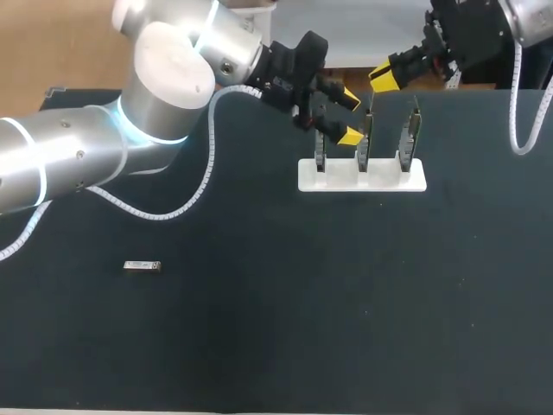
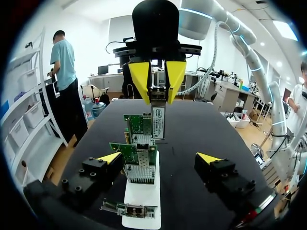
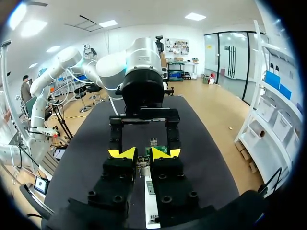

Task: Pick up the optical module with the left hand, and insert it into the network port with the right hand.

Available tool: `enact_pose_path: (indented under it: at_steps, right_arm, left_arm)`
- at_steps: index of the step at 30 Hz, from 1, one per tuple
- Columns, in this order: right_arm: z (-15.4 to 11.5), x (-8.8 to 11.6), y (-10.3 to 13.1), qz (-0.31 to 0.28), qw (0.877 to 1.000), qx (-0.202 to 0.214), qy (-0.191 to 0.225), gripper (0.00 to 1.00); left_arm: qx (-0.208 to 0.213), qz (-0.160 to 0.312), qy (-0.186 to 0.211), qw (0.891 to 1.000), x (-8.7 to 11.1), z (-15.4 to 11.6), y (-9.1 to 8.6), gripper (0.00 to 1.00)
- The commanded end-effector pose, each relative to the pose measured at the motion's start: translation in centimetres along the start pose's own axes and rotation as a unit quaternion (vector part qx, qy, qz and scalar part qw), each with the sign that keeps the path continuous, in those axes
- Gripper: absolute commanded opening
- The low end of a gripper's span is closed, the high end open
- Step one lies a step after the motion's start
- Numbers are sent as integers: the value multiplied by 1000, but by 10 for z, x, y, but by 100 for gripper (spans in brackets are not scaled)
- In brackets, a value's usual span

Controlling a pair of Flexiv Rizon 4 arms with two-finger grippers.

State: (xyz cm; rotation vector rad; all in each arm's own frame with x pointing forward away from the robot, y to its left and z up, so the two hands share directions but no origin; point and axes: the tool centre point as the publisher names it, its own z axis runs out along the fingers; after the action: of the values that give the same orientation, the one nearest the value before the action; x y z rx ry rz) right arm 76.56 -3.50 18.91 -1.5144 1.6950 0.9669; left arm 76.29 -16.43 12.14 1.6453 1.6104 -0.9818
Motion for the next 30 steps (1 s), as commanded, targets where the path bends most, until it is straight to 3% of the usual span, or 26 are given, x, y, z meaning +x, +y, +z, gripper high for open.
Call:
enact_pose_path:
  at_steps: [1, 30]
  right_arm:
    - [0, 0, 1, -1, 1000, 1, -1, 0]
    - [2, -1, -8, -17, 1000, 1, 11, 0]
  left_arm:
    - [6, -4, -1, 1000, 0, 1, 2, 100]
    - [11, -4, -1, 1000, 1, 1, 2, 100]
